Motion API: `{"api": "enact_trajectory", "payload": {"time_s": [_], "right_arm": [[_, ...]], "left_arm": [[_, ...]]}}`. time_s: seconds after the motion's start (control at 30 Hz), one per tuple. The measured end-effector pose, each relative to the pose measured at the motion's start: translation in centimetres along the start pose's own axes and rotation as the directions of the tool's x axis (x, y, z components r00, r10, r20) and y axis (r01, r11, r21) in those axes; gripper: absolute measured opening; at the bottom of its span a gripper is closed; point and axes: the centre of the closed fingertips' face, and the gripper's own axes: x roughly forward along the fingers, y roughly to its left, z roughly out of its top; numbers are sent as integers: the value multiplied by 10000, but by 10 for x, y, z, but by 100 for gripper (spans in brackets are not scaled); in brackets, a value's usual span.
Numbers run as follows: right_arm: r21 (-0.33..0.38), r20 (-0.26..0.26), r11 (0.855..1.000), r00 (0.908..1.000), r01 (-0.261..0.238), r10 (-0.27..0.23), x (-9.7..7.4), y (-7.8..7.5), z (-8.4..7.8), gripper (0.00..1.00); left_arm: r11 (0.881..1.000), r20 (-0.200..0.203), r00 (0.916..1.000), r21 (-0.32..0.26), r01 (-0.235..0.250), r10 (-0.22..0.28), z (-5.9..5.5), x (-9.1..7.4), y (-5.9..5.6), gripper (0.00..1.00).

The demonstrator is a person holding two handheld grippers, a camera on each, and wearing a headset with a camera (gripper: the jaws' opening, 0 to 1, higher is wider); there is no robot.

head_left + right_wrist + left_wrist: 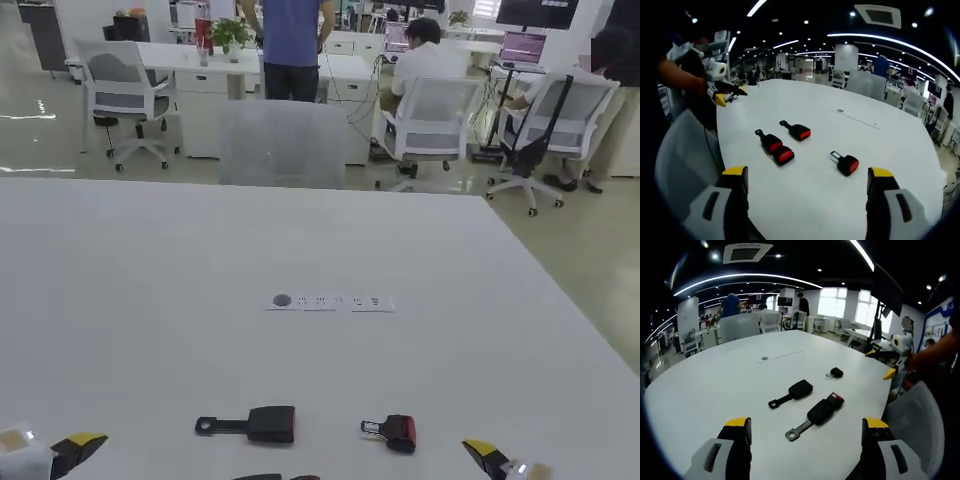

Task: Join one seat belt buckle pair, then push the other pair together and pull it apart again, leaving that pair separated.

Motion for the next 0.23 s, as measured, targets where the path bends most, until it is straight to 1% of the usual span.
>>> {"api": "enact_trajectory", "payload": {"time_s": [0.07,0.13,0.23], "right_arm": [[-32,22,10000,10000,-83,83,-2,1,-1,100],[-68,-40,9999,10000,-88,88,-4,1,-3,100],[-168,-96,9998,9999,-56,55,-7,1,-5,100]], "left_arm": [[9998,-28,9999,-175,107,-107,-3,-4,-1,93],[9998,-123,9999,-159,90,-92,-9,-9,-2,93],[9993,-188,9993,-199,325,-328,-13,-12,-7,94]]}}
